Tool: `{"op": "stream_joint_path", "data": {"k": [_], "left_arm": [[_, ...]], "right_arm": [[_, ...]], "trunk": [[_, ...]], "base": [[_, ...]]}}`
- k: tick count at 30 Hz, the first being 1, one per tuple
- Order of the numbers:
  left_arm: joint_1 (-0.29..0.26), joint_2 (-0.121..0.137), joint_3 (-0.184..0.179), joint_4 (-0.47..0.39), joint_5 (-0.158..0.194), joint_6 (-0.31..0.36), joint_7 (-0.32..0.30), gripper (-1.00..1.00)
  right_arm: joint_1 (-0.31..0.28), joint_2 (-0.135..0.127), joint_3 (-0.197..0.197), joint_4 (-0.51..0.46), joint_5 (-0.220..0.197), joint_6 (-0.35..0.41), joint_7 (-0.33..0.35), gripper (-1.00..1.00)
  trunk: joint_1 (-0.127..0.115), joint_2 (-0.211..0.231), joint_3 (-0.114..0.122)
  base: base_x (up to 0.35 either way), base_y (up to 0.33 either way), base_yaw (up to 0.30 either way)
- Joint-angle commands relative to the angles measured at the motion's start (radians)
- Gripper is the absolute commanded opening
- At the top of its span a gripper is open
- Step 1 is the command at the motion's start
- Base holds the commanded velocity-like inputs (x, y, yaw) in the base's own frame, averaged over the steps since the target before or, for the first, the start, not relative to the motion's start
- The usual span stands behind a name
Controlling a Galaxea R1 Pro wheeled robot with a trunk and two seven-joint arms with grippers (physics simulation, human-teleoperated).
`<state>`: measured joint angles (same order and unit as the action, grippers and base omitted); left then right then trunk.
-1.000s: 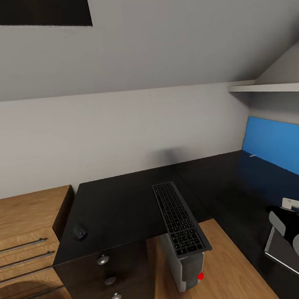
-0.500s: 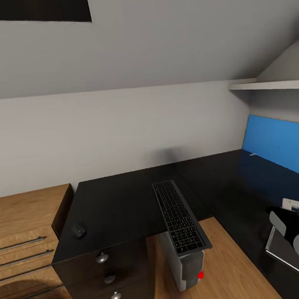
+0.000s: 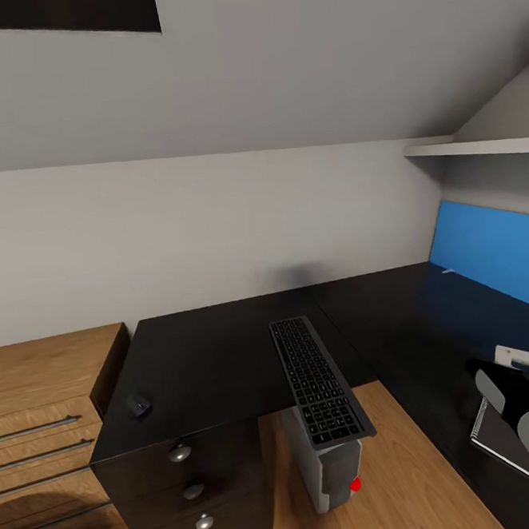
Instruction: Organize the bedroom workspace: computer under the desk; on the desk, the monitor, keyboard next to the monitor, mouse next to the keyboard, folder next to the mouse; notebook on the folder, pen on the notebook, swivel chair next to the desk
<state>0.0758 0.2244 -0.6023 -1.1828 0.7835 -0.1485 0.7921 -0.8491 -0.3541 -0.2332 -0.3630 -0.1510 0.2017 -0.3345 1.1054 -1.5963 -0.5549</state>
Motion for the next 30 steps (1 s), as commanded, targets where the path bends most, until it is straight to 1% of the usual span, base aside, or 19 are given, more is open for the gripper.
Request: {"op": "stream_joint_path", "data": {"k": [1, 8, 20, 30], "left_arm": [[0.000, -0.001, -0.003, -0.001, 0.010, -0.009, 0.003, 1.00], [-0.001, -0.017, -0.006, 0.000, 0.007, -0.009, 0.004, 1.00], [0.000, -0.021, -0.007, 0.000, 0.007, -0.010, 0.003, 1.00], [0.000, -0.022, -0.008, 0.000, 0.008, -0.011, 0.003, 1.00]], "right_arm": [[0.000, 0.002, 0.004, -0.008, -0.008, -0.001, -0.006, 1.00], [-0.001, 0.009, 0.011, -0.016, -0.003, -0.036, -0.013, 1.00], [-0.001, 0.010, 0.012, -0.019, -0.001, -0.054, -0.014, 1.00], [-0.001, 0.010, 0.012, -0.018, -0.001, -0.056, -0.014, 1.00]], "trunk": [[0.000, 0.000, -0.001], [0.000, 0.000, -0.001], [0.000, 0.000, -0.001], [0.000, 0.000, -0.001]], "base": [[0.000, 0.000, 0.000], [0.000, 0.000, 0.000], [0.008, -0.001, 0.000], [0.185, -0.081, 0.000]]}}
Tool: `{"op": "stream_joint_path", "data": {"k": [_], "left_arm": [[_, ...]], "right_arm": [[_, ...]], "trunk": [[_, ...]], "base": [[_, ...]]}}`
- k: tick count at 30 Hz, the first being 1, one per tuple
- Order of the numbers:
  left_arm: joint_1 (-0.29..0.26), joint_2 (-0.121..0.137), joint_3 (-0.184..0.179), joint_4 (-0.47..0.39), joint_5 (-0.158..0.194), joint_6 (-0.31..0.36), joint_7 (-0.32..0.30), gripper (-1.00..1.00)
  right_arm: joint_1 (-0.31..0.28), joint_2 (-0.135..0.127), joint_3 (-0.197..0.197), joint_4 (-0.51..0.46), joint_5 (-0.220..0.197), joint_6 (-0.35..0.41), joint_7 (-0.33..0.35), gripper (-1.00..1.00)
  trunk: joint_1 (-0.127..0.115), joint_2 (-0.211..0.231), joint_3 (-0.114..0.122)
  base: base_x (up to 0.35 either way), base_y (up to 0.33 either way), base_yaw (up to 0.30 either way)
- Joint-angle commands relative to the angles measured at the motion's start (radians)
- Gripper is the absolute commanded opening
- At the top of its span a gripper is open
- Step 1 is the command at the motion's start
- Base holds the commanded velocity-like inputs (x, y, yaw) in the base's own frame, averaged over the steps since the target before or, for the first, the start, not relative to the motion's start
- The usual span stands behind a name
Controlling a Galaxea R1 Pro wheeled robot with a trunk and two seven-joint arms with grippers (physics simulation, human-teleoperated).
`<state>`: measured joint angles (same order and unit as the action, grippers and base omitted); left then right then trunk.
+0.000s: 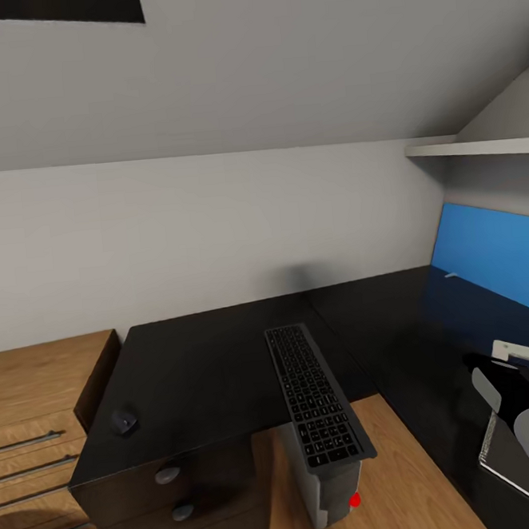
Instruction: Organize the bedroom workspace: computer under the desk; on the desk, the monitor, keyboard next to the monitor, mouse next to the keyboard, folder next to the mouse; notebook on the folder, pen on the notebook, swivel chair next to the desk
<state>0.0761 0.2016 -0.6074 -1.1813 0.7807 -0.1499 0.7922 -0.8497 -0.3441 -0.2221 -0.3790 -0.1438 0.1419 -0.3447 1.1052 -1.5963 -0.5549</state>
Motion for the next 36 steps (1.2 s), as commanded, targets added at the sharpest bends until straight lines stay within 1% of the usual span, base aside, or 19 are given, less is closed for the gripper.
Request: {"op": "stream_joint_path", "data": {"k": [1, 7, 10, 12, 13, 17, 22, 24, 25, 28, 33, 34, 36], "left_arm": [[0.000, 0.001, -0.003, -0.001, 0.011, -0.009, 0.002, 1.00], [-0.001, 0.001, -0.004, -0.001, 0.010, -0.009, 0.002, 1.00], [-0.001, 0.000, -0.010, -0.001, 0.009, -0.008, 0.002, 1.00], [-0.001, 0.001, -0.021, -0.003, 0.009, -0.009, 0.003, 1.00], [-0.001, 0.002, -0.038, -0.005, 0.009, -0.009, 0.003, 1.00], [-0.001, 0.002, -0.044, -0.022, 0.005, -0.011, 0.004, 1.00], [-0.001, 0.003, -0.045, -0.047, 0.003, -0.022, 0.003, 1.00], [-0.001, 0.005, -0.046, -0.055, 0.002, -0.043, 0.002, 1.00], [-0.001, 0.006, -0.046, -0.059, 0.002, -0.067, 0.001, 1.00], [-0.001, 0.008, -0.046, -0.061, 0.002, -0.085, 0.000, 1.00], [-0.001, 0.008, -0.046, -0.062, 0.002, -0.093, 0.000, 1.00], [-0.001, 0.009, -0.046, -0.063, 0.002, -0.096, 0.001, 1.00], [-0.001, 0.009, -0.046, -0.063, 0.002, -0.096, 0.001, 1.00]], "right_arm": [[0.000, 0.000, 0.001, -0.002, -0.008, 0.004, -0.003, 1.00], [0.000, -0.002, 0.002, 0.003, -0.008, 0.008, -0.002, 1.00], [0.000, -0.005, 0.001, 0.005, -0.009, 0.011, -0.002, 1.00], [0.000, -0.015, -0.002, 0.009, -0.010, 0.019, -0.002, 1.00], [0.000, -0.019, -0.003, 0.013, -0.011, 0.028, -0.002, 1.00], [0.000, -0.031, -0.004, 0.038, -0.016, 0.053, -0.002, 1.00], [0.000, -0.039, -0.005, 0.051, -0.018, 0.061, -0.002, 1.00], [0.000, -0.042, -0.005, 0.055, -0.018, 0.063, -0.002, 1.00], [0.000, -0.045, -0.005, 0.058, -0.019, 0.065, -0.002, 1.00], [0.000, -0.047, -0.005, 0.059, -0.019, 0.073, -0.002, 1.00], [0.000, -0.048, -0.005, 0.059, -0.020, 0.098, -0.002, 1.00], [0.000, -0.048, -0.005, 0.059, -0.021, 0.117, -0.001, 1.00], [0.000, -0.049, -0.005, 0.059, -0.022, 0.119, -0.001, 1.00]], "trunk": [[0.000, 0.000, -0.001], [0.000, 0.000, -0.001], [0.000, 0.000, -0.001], [0.000, 0.000, -0.001], [0.000, 0.000, -0.001], [0.000, 0.000, -0.001], [0.000, 0.000, -0.001], [0.008, -0.014, -0.007], [0.012, -0.021, -0.010], [0.023, -0.042, -0.020], [0.042, -0.077, -0.035], [0.042, -0.077, -0.035], [0.042, -0.077, -0.035]], "base": [[0.074, -0.038, 0.000], [0.034, -0.018, 0.000], [0.010, -0.005, 0.000], [0.002, -0.001, 0.000], [0.001, -0.001, 0.000], [0.000, 0.000, 0.000], [0.000, 0.000, 0.000], [0.000, 0.000, 0.000], [0.000, 0.000, 0.000], [0.000, 0.000, 0.000], [0.000, 0.000, 0.000], [0.000, 0.000, 0.000], [0.000, 0.000, 0.000]]}}
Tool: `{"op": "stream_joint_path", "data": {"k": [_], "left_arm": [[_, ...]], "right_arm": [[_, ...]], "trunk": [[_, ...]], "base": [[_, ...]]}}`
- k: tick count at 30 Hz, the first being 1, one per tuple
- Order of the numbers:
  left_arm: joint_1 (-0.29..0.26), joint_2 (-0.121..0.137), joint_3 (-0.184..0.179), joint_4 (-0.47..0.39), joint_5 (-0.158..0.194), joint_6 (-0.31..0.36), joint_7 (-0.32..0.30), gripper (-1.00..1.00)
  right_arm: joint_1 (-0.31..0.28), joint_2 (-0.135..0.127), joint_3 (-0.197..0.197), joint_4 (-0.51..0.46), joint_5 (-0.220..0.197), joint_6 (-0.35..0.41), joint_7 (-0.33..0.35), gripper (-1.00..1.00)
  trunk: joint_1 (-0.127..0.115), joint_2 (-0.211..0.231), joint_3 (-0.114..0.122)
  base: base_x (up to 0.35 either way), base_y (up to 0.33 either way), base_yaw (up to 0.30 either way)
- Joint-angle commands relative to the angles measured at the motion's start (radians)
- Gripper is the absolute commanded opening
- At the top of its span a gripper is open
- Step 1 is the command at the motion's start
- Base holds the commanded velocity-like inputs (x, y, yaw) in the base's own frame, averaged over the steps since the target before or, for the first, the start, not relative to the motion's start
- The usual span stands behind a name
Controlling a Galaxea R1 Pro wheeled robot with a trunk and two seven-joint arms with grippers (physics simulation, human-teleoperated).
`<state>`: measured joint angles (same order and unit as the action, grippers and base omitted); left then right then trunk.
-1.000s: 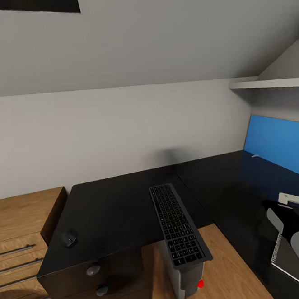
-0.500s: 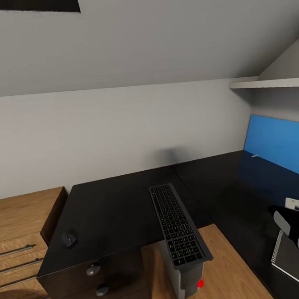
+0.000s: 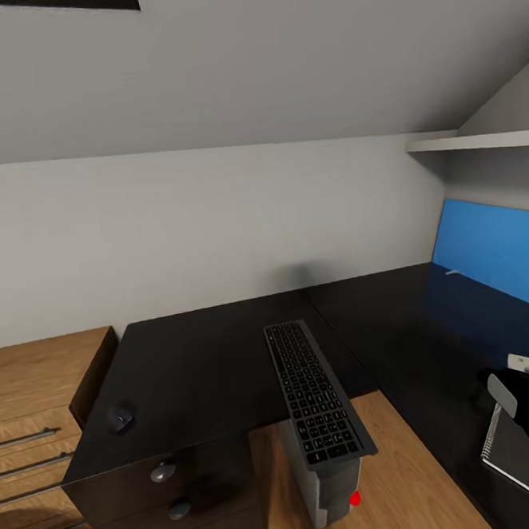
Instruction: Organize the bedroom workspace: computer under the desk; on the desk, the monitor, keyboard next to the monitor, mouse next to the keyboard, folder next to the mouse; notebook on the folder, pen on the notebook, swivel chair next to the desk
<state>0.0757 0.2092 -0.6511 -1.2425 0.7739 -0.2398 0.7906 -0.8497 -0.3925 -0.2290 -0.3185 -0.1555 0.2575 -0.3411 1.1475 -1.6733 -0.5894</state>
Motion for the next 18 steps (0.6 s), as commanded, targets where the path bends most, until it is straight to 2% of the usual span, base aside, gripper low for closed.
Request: {"op": "stream_joint_path", "data": {"k": [1, 18], "left_arm": [[-0.001, 0.001, -0.002, -0.002, 0.008, -0.007, 0.002, 1.00], [-0.001, 0.005, -0.002, 0.010, 0.013, -0.007, 0.002, 1.00]], "right_arm": [[0.000, 0.000, 0.002, -0.002, -0.010, 0.005, -0.005, 1.00], [0.000, 0.004, 0.003, -0.002, -0.010, 0.025, -0.004, 1.00]], "trunk": [[0.000, 0.000, -0.001], [0.000, 0.000, -0.001]], "base": [[0.000, 0.000, 0.000], [-0.006, 0.000, 0.000]]}}
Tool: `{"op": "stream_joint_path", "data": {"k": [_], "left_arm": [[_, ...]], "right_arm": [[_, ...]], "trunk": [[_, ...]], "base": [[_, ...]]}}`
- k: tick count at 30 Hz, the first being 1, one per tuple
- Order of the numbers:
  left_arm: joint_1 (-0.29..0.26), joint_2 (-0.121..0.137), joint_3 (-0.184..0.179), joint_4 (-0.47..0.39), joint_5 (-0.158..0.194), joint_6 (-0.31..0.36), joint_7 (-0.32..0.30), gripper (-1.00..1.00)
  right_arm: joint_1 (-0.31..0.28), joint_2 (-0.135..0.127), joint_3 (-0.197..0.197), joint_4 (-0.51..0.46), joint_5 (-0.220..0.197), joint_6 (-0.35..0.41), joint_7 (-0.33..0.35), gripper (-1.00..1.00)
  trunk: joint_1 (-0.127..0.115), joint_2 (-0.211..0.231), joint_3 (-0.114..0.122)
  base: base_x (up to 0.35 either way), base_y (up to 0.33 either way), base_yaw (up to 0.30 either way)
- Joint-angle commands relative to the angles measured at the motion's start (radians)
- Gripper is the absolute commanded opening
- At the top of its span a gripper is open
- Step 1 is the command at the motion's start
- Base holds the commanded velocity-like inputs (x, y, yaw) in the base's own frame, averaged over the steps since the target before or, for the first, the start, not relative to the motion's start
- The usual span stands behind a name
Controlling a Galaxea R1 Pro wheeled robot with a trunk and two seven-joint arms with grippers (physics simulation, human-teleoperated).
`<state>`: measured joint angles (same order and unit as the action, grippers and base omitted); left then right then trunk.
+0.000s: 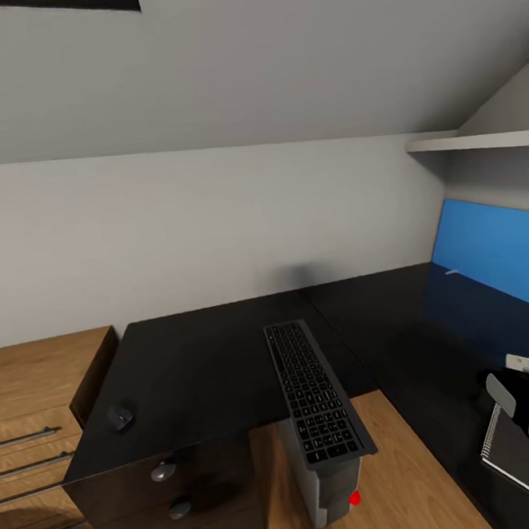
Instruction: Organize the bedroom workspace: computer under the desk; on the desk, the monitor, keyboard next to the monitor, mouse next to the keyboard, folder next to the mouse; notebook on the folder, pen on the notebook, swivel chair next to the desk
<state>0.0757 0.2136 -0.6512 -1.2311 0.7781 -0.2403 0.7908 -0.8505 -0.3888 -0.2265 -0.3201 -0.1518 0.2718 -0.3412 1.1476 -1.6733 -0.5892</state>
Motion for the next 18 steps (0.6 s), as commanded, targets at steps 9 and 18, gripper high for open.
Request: {"op": "stream_joint_path", "data": {"k": [9, 18], "left_arm": [[-0.001, 0.004, -0.002, 0.001, 0.009, -0.007, 0.002, 1.00], [-0.001, 0.004, -0.002, 0.001, 0.009, -0.007, 0.001, 1.00]], "right_arm": [[0.001, 0.002, 0.002, -0.002, -0.014, 0.024, -0.004, 1.00], [0.001, 0.003, 0.002, -0.003, -0.014, 0.024, -0.004, 1.00]], "trunk": [[0.000, 0.000, -0.001], [0.000, 0.000, -0.001]], "base": [[-0.085, 0.036, 0.000], [-0.139, 0.153, 0.000]]}}
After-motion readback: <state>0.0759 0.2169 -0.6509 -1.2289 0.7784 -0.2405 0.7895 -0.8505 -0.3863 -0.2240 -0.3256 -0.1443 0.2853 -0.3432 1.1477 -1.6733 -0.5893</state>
